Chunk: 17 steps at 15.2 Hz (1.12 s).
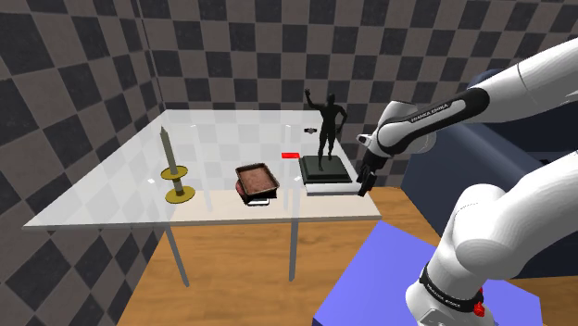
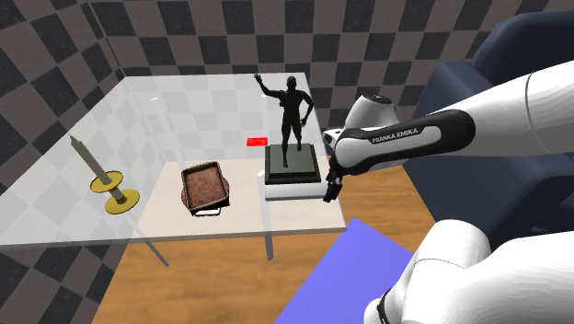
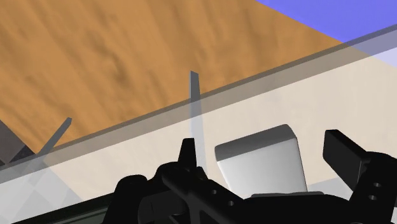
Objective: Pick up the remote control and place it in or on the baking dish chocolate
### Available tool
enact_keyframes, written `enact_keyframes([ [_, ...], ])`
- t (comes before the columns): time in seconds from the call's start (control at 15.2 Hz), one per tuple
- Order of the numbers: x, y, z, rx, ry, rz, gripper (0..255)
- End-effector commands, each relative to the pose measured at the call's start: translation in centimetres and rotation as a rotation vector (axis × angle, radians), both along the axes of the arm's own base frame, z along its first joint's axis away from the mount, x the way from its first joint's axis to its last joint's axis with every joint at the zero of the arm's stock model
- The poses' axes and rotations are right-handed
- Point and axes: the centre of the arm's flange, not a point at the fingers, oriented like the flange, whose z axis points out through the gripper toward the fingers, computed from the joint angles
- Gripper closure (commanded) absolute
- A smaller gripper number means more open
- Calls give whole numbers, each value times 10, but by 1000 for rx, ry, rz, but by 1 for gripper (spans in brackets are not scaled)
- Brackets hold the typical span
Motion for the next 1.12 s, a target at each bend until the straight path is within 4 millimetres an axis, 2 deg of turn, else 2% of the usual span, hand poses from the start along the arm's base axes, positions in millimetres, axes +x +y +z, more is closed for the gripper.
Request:
enact_keyframes([
  [0.0,0,0,-1,0,0,0,0],
  [0.33,0,0,-1,0,0,0,0],
  [0.4,0,0,-1,0,0,0,255],
  [0.99,0,0,-1,0,0,0,255],
  [1.06,0,0,4,0,0,0,255],
])
